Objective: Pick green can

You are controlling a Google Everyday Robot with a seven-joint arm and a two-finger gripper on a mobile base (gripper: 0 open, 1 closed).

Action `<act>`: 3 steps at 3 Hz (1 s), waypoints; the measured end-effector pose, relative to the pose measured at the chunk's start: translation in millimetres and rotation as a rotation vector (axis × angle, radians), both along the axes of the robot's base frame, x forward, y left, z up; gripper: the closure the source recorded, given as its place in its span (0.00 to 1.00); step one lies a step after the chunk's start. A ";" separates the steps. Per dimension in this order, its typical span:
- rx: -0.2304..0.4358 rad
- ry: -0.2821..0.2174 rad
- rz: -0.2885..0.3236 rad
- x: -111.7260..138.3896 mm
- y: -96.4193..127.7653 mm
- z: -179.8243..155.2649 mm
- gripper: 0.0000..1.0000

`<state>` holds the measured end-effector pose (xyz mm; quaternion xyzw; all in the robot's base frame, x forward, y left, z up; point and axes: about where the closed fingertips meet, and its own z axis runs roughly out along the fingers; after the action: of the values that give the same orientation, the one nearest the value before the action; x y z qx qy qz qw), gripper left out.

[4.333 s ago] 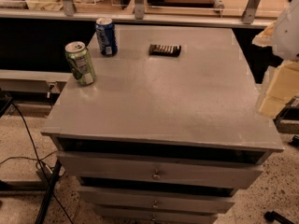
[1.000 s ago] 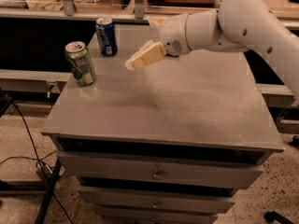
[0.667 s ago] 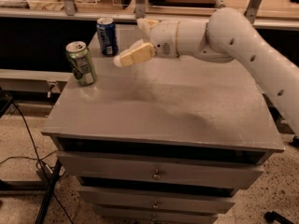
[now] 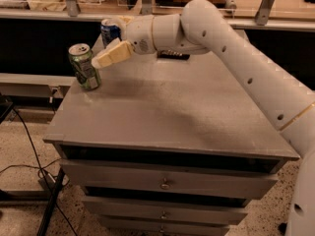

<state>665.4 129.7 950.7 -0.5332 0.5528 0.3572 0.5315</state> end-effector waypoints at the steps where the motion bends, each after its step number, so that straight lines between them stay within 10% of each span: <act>1: -0.130 -0.015 0.025 1.3 34.1 -18.3 0.00; 3: -0.055 0.148 0.067 -19.8 55.1 -38.8 0.00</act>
Offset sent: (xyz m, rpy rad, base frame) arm -0.0134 0.0560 -0.0428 -0.0593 0.1334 0.0573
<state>645.6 184.8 911.9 -0.5381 0.5821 0.3981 0.4618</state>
